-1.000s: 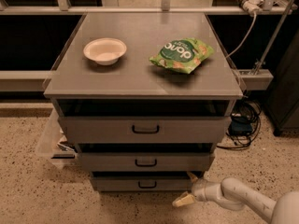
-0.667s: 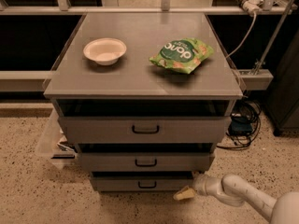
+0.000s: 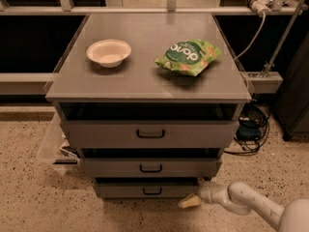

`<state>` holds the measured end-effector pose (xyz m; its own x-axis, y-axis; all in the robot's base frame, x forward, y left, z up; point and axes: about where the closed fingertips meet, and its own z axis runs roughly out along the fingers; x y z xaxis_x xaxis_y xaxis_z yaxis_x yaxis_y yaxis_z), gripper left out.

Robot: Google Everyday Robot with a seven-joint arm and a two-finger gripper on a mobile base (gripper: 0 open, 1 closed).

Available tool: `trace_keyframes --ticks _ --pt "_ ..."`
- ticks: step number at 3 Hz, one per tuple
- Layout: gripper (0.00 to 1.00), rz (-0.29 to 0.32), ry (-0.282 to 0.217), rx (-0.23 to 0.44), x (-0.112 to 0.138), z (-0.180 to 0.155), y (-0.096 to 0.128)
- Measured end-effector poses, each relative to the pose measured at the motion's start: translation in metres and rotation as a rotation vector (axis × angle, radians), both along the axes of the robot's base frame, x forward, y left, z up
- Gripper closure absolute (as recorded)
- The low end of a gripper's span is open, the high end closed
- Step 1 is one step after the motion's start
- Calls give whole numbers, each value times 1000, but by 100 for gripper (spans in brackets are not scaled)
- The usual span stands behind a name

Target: Open bottom drawer

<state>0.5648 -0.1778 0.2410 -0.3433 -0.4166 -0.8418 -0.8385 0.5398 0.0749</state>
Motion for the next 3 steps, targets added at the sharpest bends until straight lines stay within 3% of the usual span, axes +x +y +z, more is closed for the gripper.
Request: trace_keyframes --ticks 2,3 --pt "0 -58 -17 1 7 -18 6" --pt "0 -71 -60 -21 44 -20 9"
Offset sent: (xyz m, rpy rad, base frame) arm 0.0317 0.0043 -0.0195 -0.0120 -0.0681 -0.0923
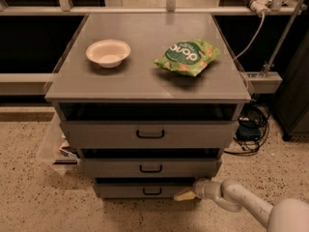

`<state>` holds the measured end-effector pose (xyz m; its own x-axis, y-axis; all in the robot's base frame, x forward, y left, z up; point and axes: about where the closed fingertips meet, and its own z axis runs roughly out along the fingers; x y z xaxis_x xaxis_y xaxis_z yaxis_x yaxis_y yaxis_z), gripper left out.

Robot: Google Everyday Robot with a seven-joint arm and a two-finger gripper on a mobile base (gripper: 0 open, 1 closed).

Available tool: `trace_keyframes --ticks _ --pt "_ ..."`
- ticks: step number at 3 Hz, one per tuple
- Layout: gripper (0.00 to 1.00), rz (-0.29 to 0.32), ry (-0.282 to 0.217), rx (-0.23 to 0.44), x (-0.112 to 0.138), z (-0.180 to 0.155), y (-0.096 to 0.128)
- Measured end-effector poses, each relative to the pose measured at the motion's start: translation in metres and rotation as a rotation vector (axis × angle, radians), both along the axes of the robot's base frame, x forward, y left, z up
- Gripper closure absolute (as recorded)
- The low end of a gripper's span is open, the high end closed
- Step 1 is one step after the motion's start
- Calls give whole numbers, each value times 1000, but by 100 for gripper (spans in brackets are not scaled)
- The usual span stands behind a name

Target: Open bottom drawer

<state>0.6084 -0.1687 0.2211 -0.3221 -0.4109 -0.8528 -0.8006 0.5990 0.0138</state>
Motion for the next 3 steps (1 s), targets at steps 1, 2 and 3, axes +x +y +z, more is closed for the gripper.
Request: trace_keyframes --ticks 1,2,3 --pt "0 0 0 0 0 0 0" --pt "0 0 0 0 0 -1 0" --pt "0 -18 31 9 -17 -11 2"
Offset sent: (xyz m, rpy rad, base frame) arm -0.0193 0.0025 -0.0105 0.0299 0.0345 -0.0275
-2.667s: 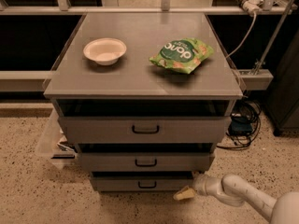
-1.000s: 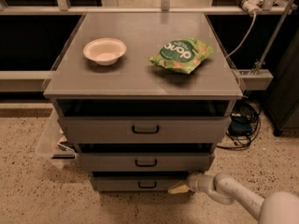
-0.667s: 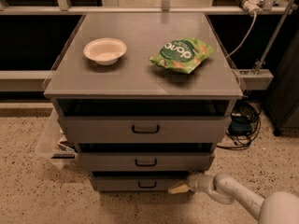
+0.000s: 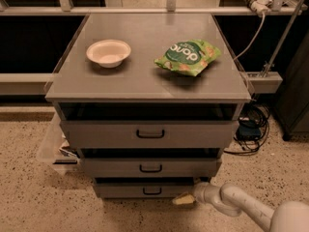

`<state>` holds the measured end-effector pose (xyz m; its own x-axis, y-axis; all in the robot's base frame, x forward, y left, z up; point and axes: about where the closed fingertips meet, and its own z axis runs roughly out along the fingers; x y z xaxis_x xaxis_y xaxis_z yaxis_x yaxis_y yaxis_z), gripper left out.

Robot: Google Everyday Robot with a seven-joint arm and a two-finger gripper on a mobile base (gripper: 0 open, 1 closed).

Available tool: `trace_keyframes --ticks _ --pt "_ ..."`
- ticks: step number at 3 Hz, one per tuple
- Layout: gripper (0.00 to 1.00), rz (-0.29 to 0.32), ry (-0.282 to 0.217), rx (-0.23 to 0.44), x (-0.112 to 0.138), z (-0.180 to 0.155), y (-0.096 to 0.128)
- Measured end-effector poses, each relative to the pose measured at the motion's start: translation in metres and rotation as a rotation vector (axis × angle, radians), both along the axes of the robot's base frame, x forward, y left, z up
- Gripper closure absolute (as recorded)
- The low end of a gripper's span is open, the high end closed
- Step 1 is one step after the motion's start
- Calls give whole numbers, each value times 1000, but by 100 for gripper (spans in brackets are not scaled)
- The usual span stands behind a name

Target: Open bottom drawer

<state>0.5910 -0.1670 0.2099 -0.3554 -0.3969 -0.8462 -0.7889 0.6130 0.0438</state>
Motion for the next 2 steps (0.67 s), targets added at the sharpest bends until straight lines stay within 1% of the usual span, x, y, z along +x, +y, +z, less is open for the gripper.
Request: trace_keyframes --ticks 1,2 --pt "0 -12 49 -11 -23 -17 2" --pt "0 -12 49 -11 -23 -17 2"
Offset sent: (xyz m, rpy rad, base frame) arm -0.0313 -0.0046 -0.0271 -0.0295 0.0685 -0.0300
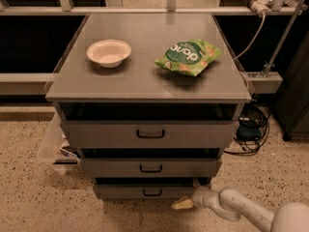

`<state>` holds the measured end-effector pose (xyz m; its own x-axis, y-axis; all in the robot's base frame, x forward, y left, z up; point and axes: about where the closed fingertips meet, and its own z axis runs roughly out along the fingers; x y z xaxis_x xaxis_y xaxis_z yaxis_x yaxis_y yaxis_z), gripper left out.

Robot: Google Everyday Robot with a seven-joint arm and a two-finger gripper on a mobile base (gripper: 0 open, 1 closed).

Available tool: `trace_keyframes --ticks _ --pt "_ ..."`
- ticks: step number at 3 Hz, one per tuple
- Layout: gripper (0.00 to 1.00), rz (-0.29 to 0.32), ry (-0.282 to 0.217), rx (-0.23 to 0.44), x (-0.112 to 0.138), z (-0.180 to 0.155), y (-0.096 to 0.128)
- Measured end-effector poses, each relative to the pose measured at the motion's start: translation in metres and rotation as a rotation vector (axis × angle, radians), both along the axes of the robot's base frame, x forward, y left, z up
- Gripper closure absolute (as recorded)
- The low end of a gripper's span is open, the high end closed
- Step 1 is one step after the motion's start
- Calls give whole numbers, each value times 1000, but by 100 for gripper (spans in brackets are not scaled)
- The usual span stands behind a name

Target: Open bottom drawer

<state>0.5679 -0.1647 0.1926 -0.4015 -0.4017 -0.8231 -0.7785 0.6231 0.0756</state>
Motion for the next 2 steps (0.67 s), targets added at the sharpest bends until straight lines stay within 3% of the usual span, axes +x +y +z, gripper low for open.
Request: trace_keyframes --ticks 1,2 --pt "0 0 0 0 0 4 0" --pt "0 88 112 6 -27 14 14"
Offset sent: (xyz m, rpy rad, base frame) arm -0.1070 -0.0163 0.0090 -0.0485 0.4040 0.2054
